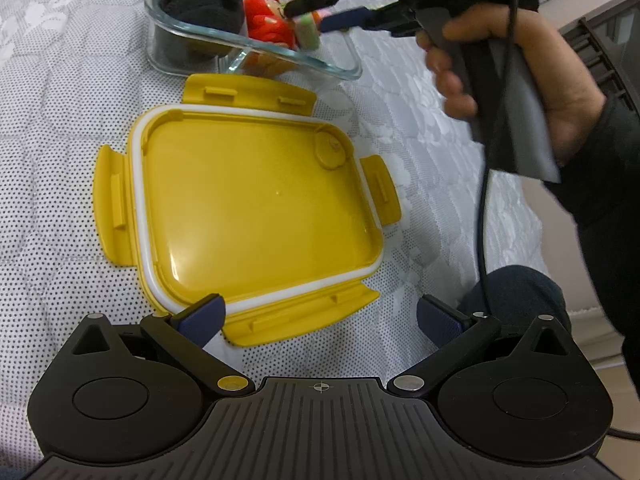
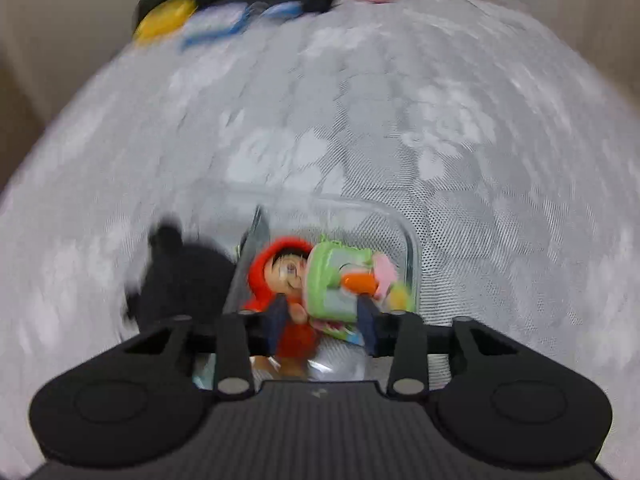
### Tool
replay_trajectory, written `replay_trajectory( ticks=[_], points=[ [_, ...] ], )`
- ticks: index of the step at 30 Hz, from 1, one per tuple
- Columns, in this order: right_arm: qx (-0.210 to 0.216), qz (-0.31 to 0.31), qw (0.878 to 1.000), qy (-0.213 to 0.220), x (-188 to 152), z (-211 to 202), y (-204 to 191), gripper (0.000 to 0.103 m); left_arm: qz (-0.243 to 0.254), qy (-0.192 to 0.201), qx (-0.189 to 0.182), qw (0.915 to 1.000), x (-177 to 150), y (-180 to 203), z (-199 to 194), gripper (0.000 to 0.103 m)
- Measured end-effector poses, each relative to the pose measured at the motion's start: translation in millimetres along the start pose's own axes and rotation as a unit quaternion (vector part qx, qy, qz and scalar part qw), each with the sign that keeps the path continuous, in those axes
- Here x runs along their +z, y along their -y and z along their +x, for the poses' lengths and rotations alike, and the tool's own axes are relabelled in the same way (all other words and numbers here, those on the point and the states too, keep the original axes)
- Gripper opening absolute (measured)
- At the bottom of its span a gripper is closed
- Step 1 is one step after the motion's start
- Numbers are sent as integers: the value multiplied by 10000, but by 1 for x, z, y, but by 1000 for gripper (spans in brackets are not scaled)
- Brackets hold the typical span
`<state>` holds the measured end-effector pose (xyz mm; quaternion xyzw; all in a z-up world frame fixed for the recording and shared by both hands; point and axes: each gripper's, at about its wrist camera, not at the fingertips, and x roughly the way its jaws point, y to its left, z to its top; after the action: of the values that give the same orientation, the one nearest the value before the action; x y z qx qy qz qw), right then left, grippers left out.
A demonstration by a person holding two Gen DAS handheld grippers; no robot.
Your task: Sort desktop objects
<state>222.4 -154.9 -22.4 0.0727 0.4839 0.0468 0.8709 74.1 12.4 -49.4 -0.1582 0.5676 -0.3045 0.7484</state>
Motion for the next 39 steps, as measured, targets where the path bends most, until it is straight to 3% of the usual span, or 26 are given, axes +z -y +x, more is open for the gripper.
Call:
replay_trajectory(
  ticks=[2,7,11,15,18,23,25,28,30,32,34,37,39],
  points=[
    [223,451,9987,-11,2,0,10,35,-12,6,-14,10000,0,0,0,103],
    [264,-313,9984,397,5,-27,-3,36,-4,-6,-2,10000,0,0,-1,103],
    [697,42,9973,-227,8,-18,-2,36,2,-13,10,10000,0,0,-1,103],
    [521,58,9978,-411,-3,7,-5,48,3,-4,7,10000,0,-1,-1,103],
    [488,203,9974,-492,-12,22,-3,49,-5,0,-5,10000,0,-1,-1,103],
    [-64,-1101,9937,207,-16,-8,-31,43,1,-14,4,10000,1,-1,0,103],
    [-113,-1300,9913,169,-16,-12,-38,44,17,-19,17,10000,1,0,0,103],
    [388,-709,9967,-66,-8,-13,-27,49,-5,-3,-6,10000,0,-1,-1,103],
    [611,-267,9974,289,0,-27,-12,47,-33,13,-28,10000,0,-1,-2,103],
    [466,-139,9967,655,9,-43,-4,47,-26,2,-13,10000,0,-1,-1,103],
    [162,-312,9968,722,17,-47,-3,47,6,-13,11,10000,0,0,-1,103],
    [-4,-388,9982,464,17,-38,-2,47,-2,-17,12,10000,0,0,-1,103],
    [166,-220,9995,158,10,-26,-1,47,-6,-13,8,10000,0,0,-1,103]
  ],
)
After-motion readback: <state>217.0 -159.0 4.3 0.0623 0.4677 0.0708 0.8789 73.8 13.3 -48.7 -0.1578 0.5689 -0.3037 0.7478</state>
